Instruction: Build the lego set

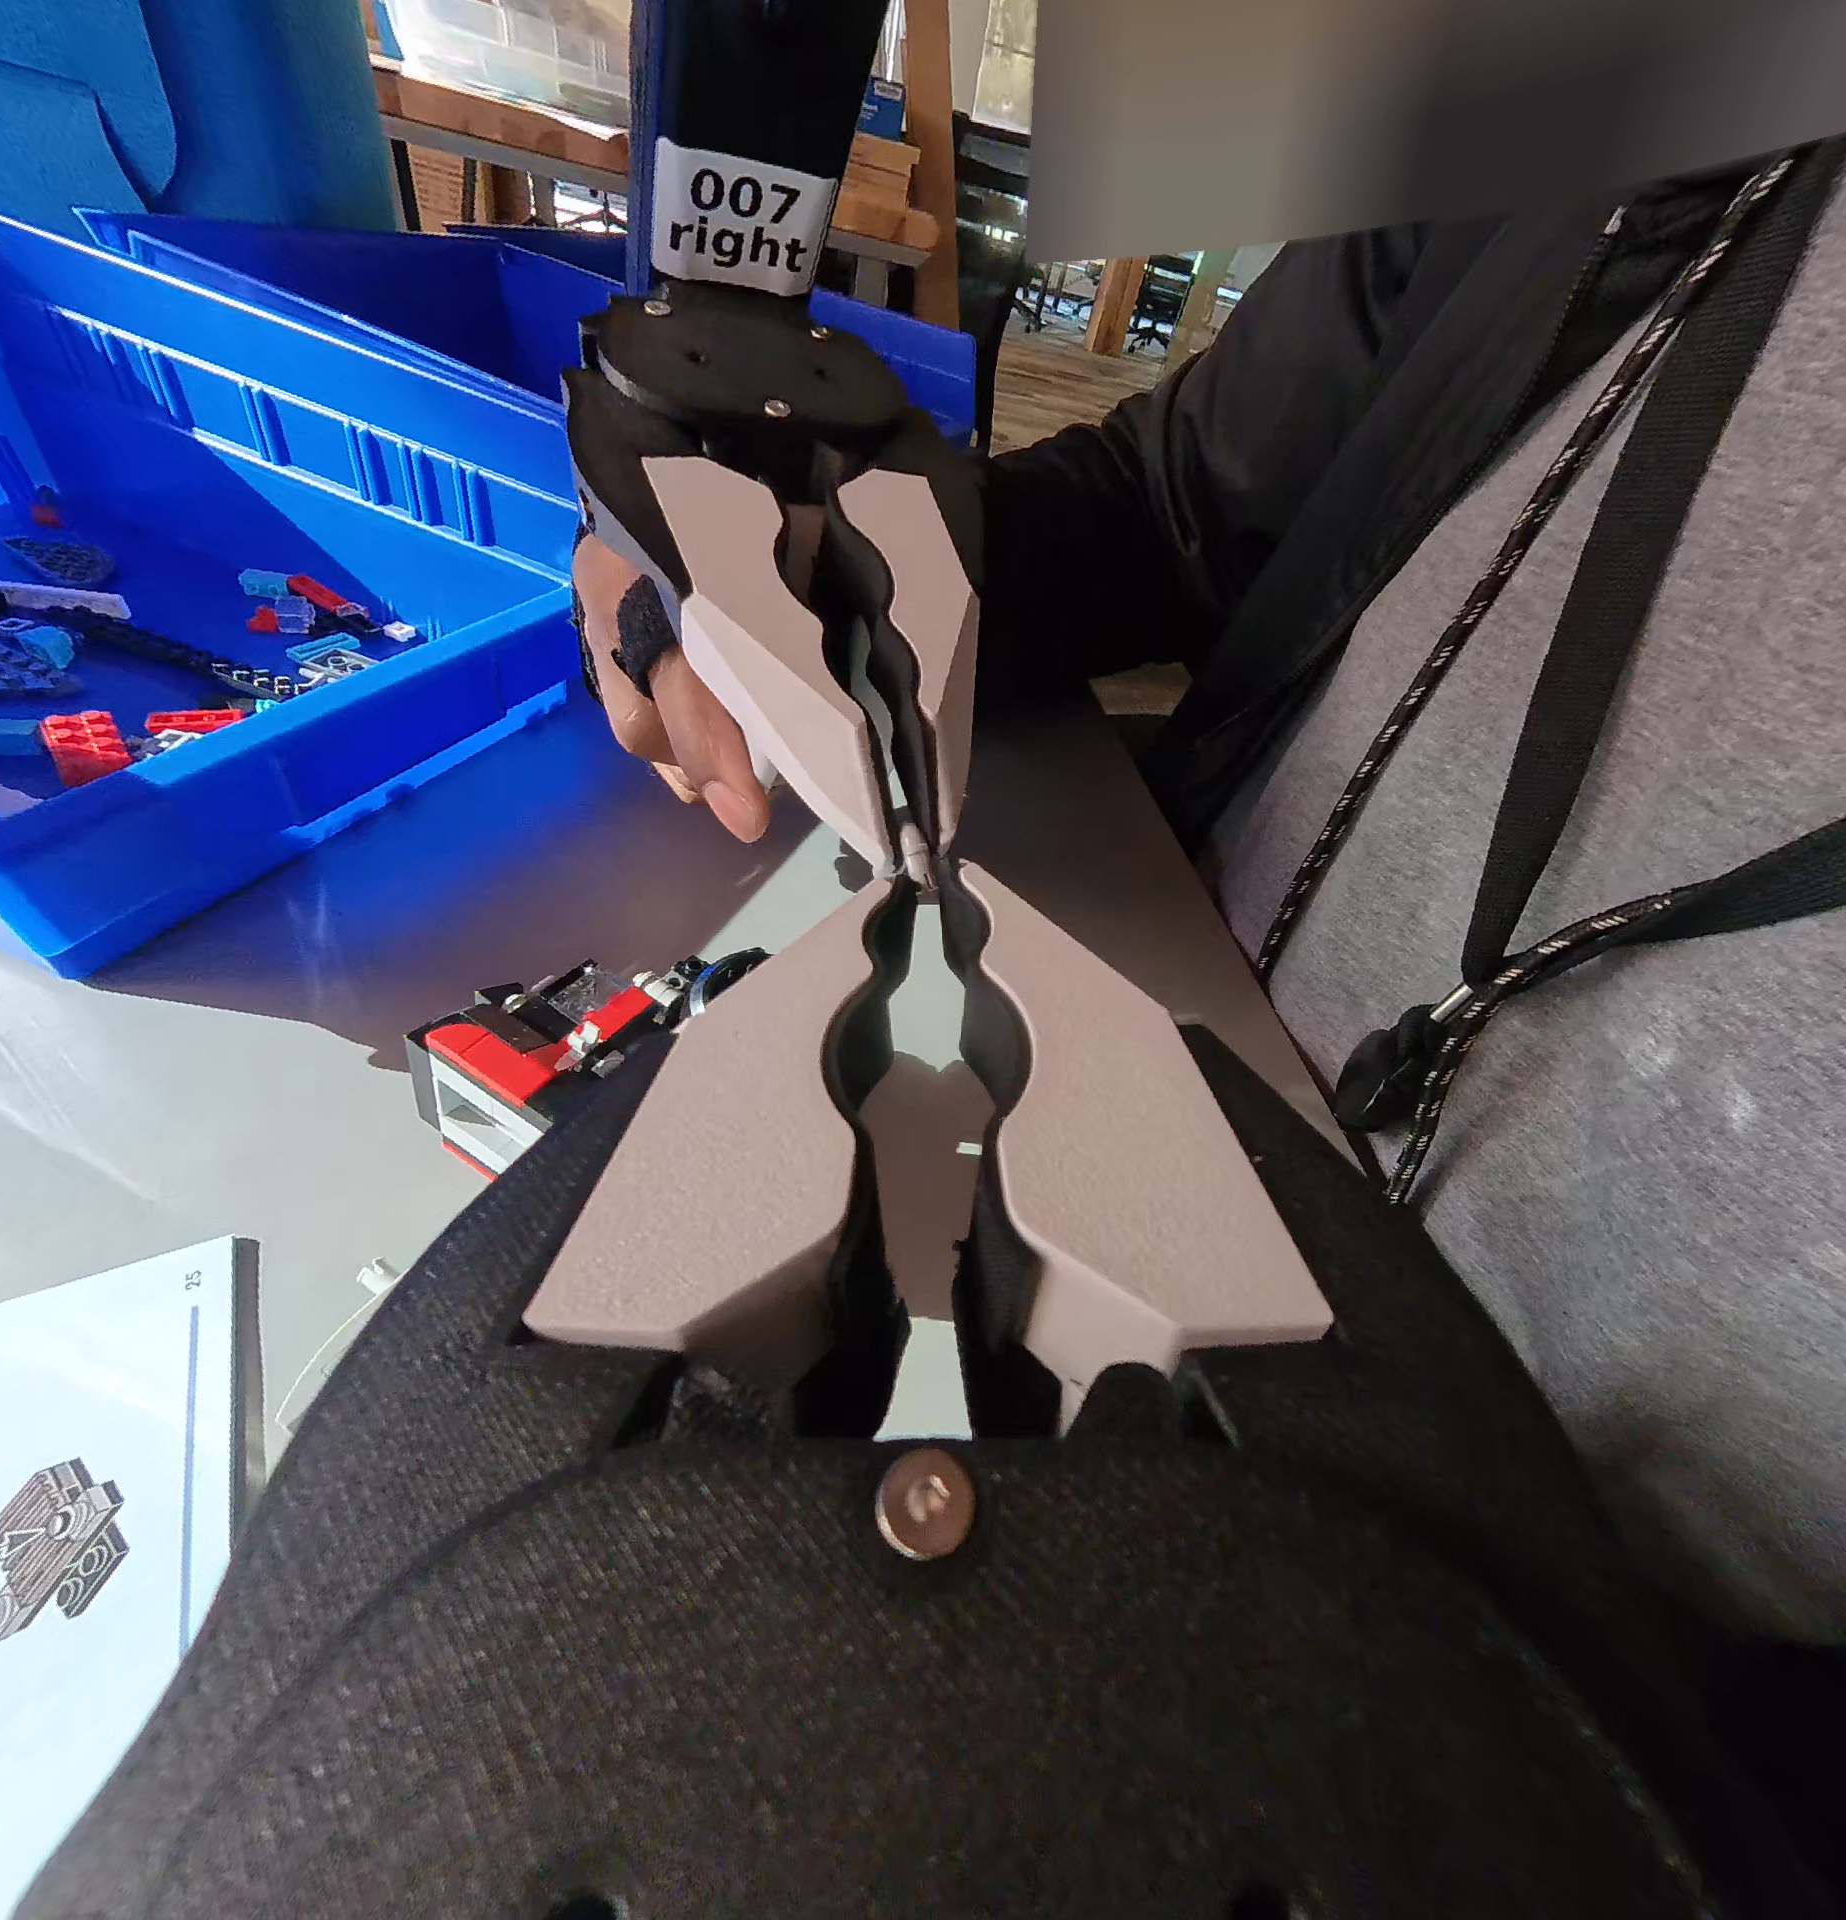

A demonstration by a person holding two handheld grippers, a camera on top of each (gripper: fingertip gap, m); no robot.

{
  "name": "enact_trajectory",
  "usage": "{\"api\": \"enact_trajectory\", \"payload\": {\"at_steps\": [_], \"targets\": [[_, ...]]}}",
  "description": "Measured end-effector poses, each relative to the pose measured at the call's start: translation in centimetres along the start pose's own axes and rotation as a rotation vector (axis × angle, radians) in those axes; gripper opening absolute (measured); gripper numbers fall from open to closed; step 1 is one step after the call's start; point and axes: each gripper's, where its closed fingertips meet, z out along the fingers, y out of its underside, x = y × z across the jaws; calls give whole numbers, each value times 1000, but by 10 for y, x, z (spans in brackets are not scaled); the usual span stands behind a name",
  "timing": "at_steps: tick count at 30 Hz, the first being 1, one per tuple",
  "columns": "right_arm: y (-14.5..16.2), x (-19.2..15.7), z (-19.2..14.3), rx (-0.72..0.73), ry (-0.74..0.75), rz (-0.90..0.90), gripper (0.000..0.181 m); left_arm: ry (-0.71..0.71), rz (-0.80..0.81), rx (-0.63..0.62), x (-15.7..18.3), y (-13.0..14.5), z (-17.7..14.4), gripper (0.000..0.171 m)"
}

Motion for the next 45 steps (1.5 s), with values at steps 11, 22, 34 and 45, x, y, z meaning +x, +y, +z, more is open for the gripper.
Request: {"api": "enact_trajectory", "payload": {"at_steps": [11,22,34,45], "targets": [[2,1,1,-7,14,-13,5,-3,-33,-2,-2,1,0,6],[30,45,-37,-94,370,45,5,-427,-751,170,-46,37,-41,42],[40,11,-26,-106,256,36,5,-610,-461,110,-82,26,-80,64],[41,6,-33,-65,207,81,5,-256,237,-429,-69,43,-30,61]]}}
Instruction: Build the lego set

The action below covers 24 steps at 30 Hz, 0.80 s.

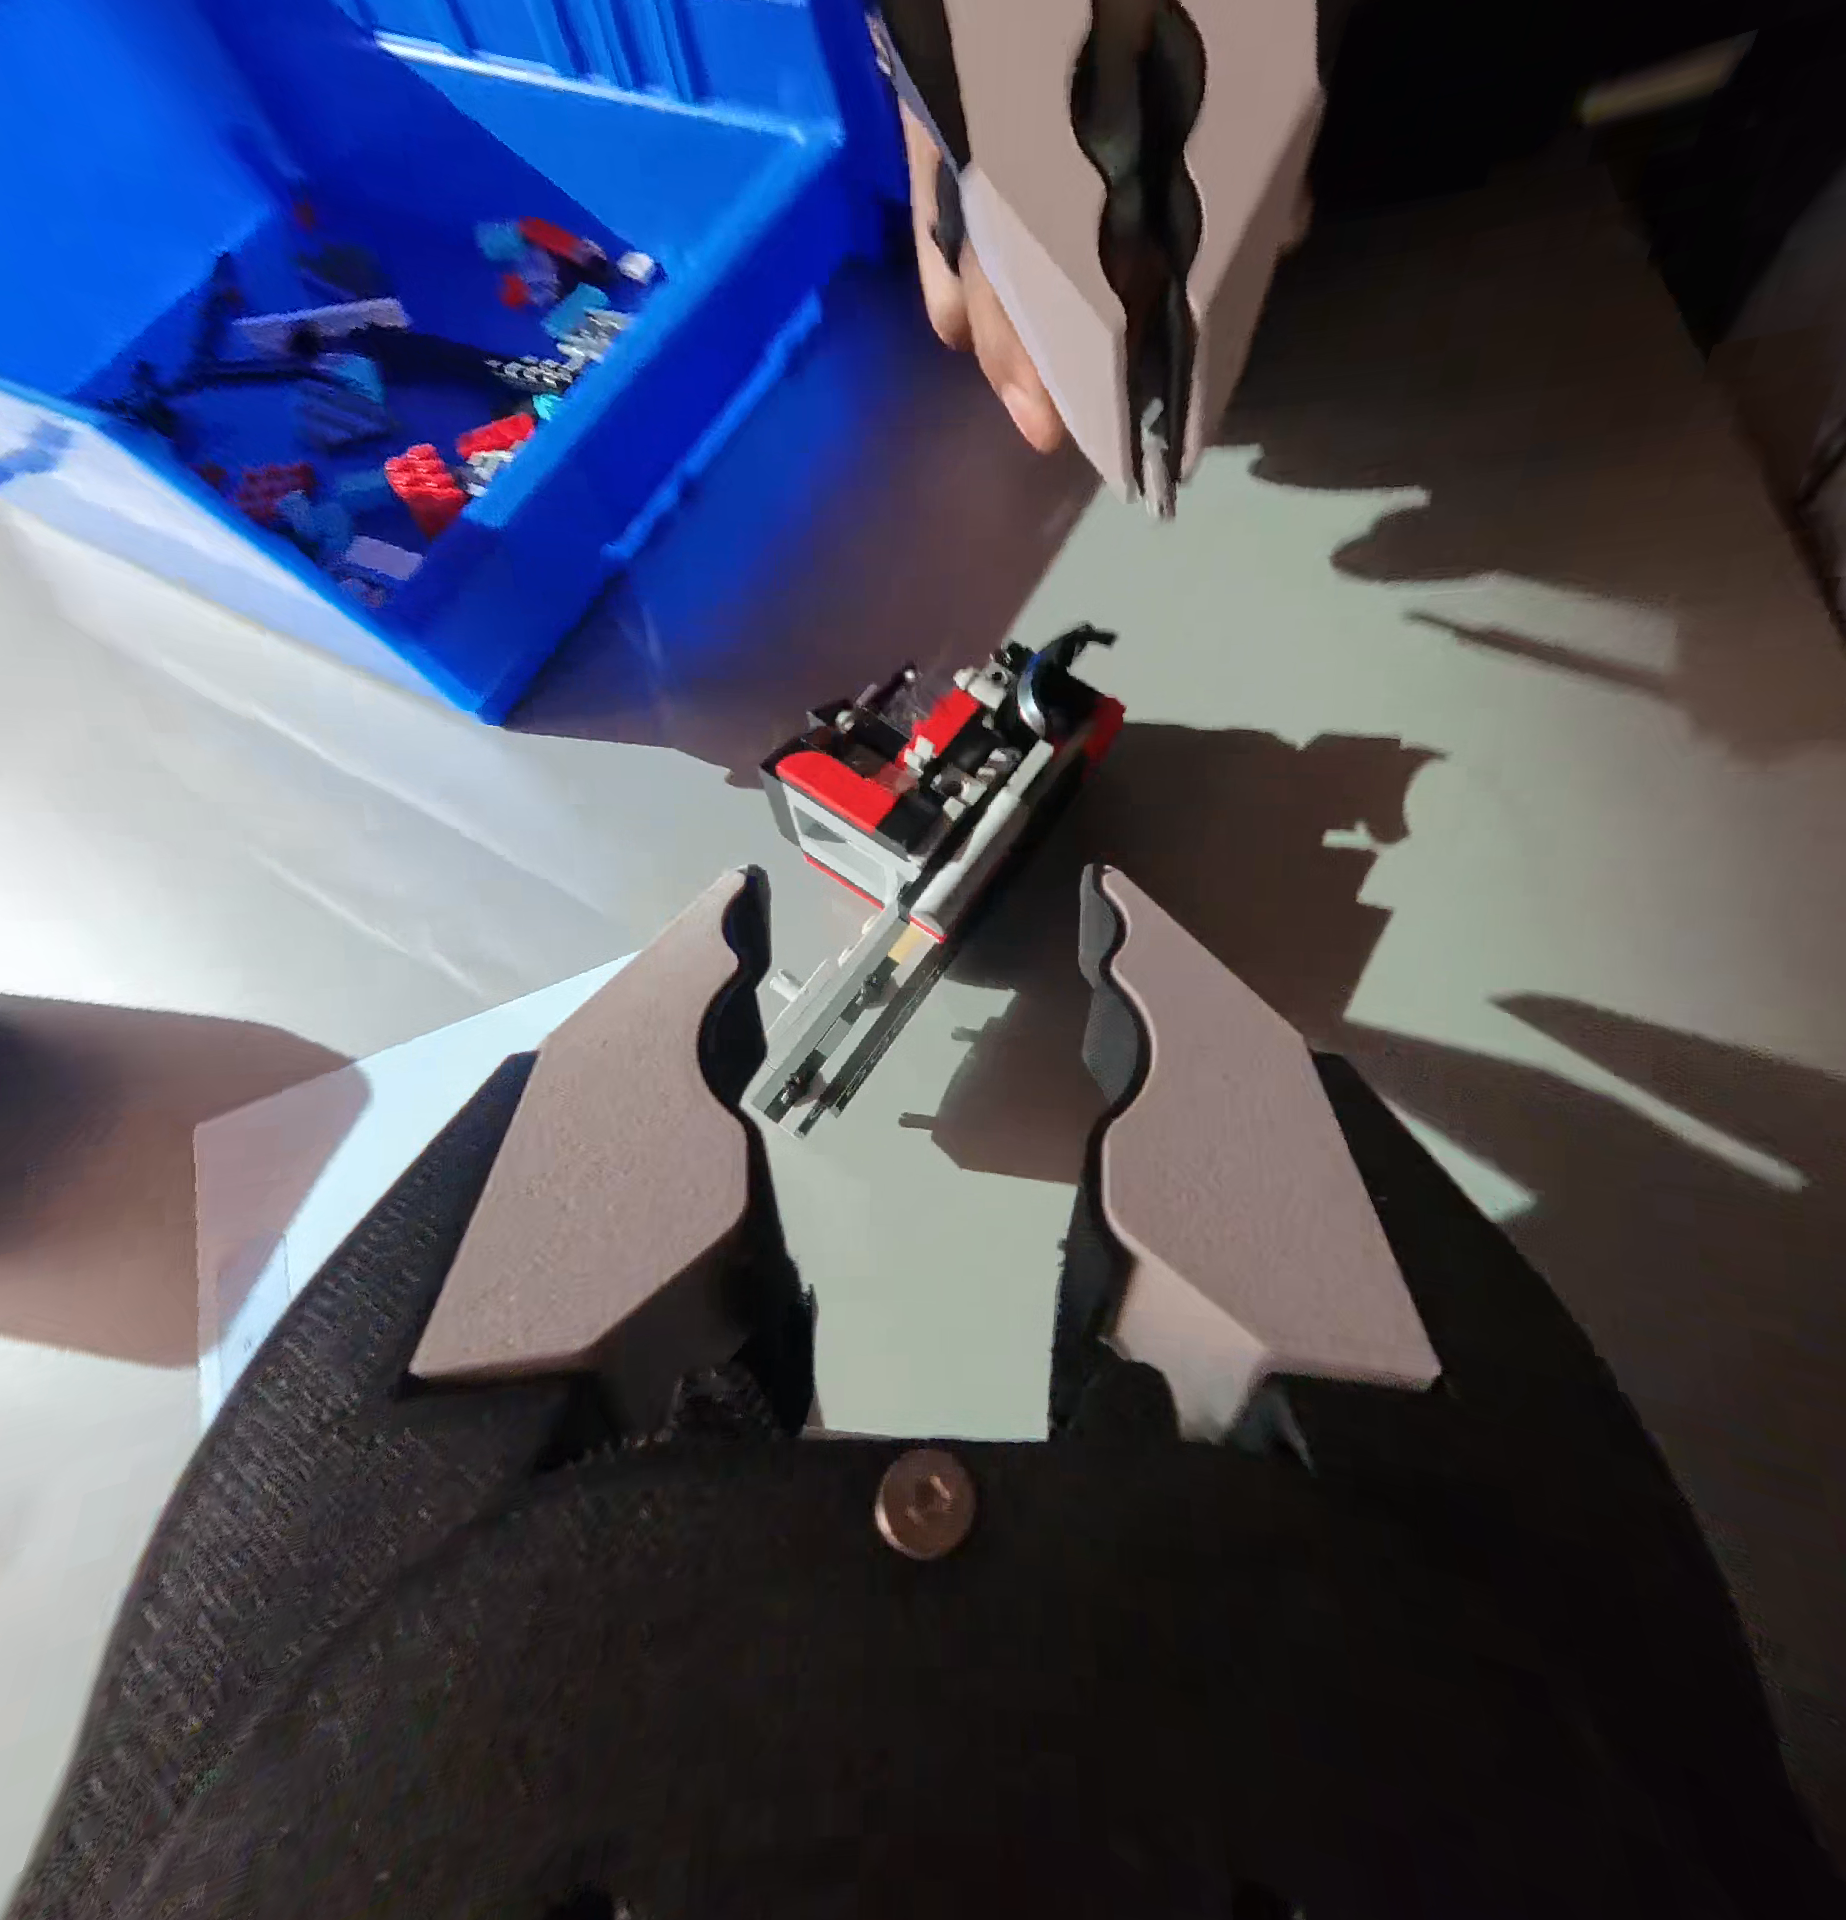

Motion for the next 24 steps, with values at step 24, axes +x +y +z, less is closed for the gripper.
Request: {"api": "enact_trajectory", "payload": {"at_steps": [24], "targets": [[-8,30,-3,-45,159,-176,5,124,168,-43,23,4,34,26]]}}
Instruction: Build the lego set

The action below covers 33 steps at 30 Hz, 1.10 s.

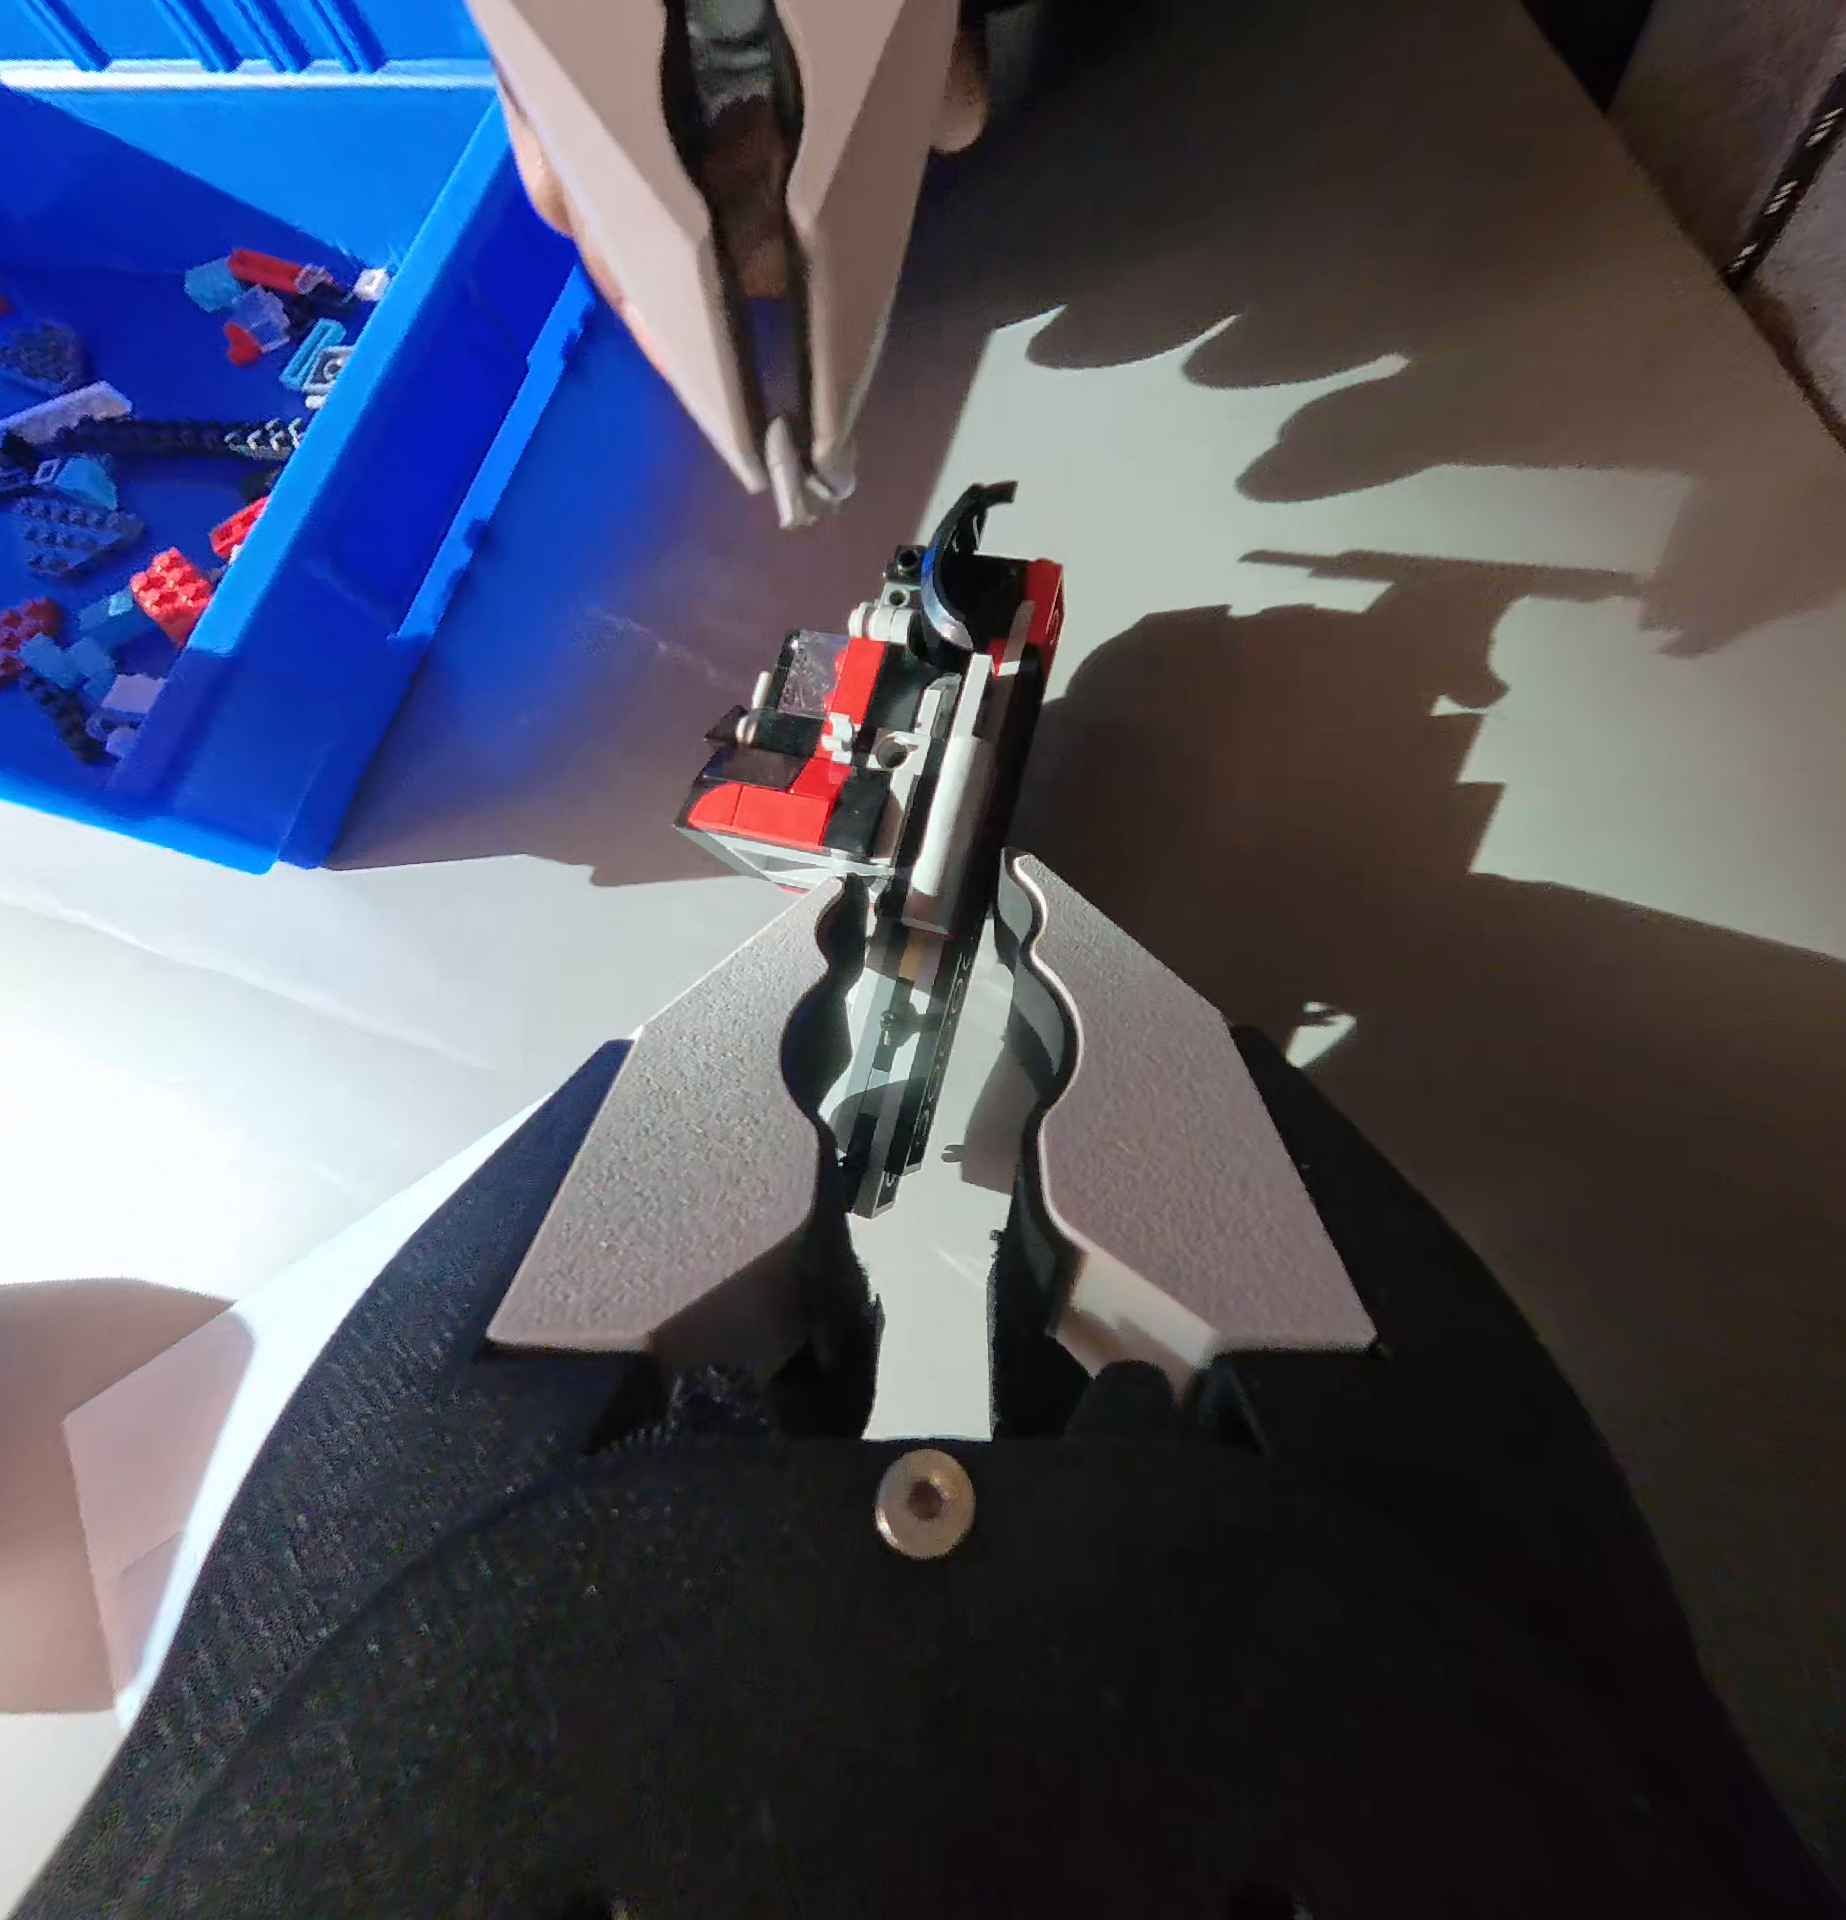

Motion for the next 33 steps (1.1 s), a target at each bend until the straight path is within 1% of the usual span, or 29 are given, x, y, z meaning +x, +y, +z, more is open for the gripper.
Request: {"api": "enact_trajectory", "payload": {"at_steps": [2,4,7,10,13,15,16,18,19,21,23,24,26,28,30,32,33], "targets": [[2,3,2,-26,29,-7,5,17,15,17,4,-4,-1,26],[5,11,3,-57,91,-18,6,34,41,21,8,-7,-2,26],[7,17,3,-78,154,-14,6,78,110,-6,22,-8,0,26],[8,9,9,-71,128,14,6,119,168,-25,34,-10,7,26],[11,0,16,-81,86,43,6,130,191,-8,36,-14,11,27],[11,-4,17,-83,81,43,6,96,159,10,30,-16,11,28],[11,-5,17,-83,82,42,6,82,121,34,27,-20,8,33],[10,-5,16,-81,93,40,6,36,25,111,21,-28,-2,43],[10,-5,15,-80,100,41,6,2,-45,148,17,-31,-9,46],[10,-5,12,-81,105,40,6,-75,-220,185,11,-30,-21,59],[10,-7,10,-85,98,29,6,-204,-457,196,1,-22,-32,68],[10,-10,9,-88,90,19,6,-240,-598,211,1,-17,-37,68],[10,-16,6,-95,70,-15,6,-256,-904,262,9,-9,-43,68],[13,-24,4,-118,51,-75,5,-211,-1168,347,22,-6,-45,67],[16,-30,1,-159,39,-147,6,-175,-1308,410,31,-7,-43,65],[19,-35,1,-209,15,-215,6,-181,-1354,383,39,-5,-33,65],[20,-37,1,-230,4,-243,6,-162,-1365,369,44,-8,-26,65]]}}
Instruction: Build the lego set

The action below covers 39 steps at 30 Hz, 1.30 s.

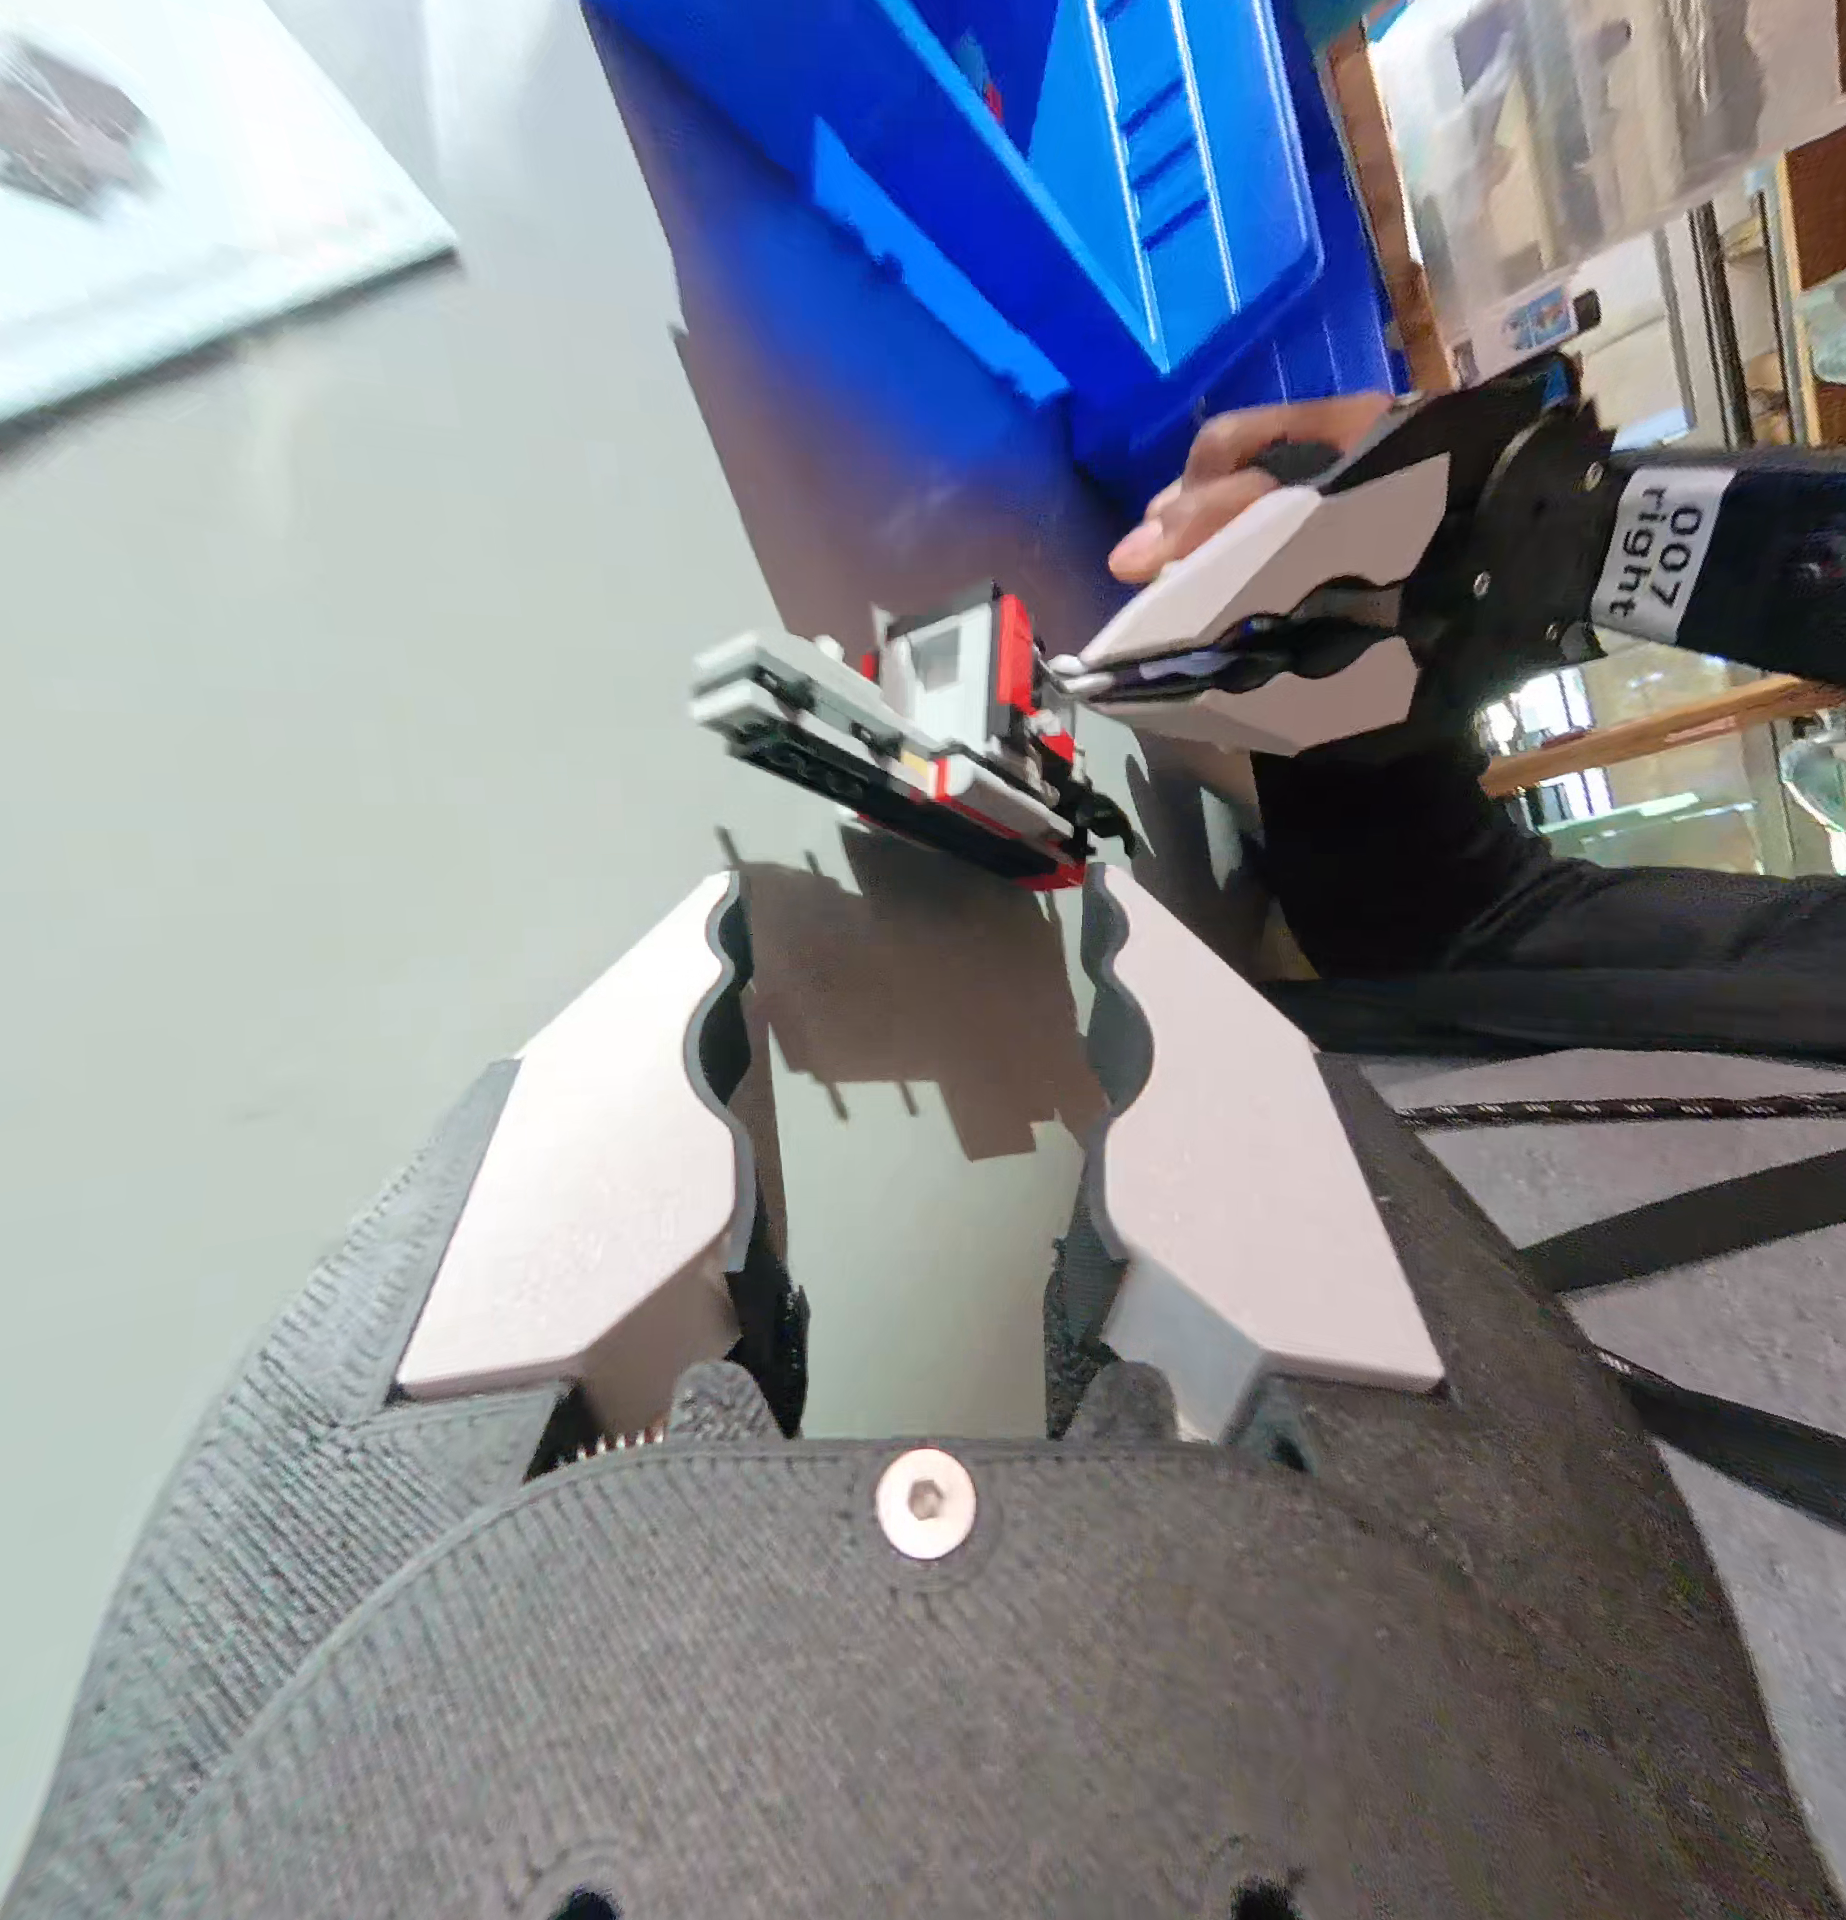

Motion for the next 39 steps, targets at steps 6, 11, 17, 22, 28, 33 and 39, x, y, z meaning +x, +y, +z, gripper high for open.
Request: {"api": "enact_trajectory", "payload": {"at_steps": [6,11,17,22,28,33,39], "targets": [[3,-6,1,-38,-42,6,6,19,-75,-7,14,11,28,61],[6,-7,-1,-29,-16,91,6,15,-114,42,13,-1,37,63],[13,-7,-6,-34,57,171,6,53,-166,113,16,-21,49,72],[19,-4,-13,-25,119,221,6,76,-182,128,18,-30,63,72],[24,-9,-23,-9,133,213,5,162,-245,139,28,-38,76,61],[30,-9,-38,-1,129,207,5,90,-135,66,28,-30,80,60],[34,-13,-44,7,88,229,6,-48,-41,-15,20,-17,76,60]]}}
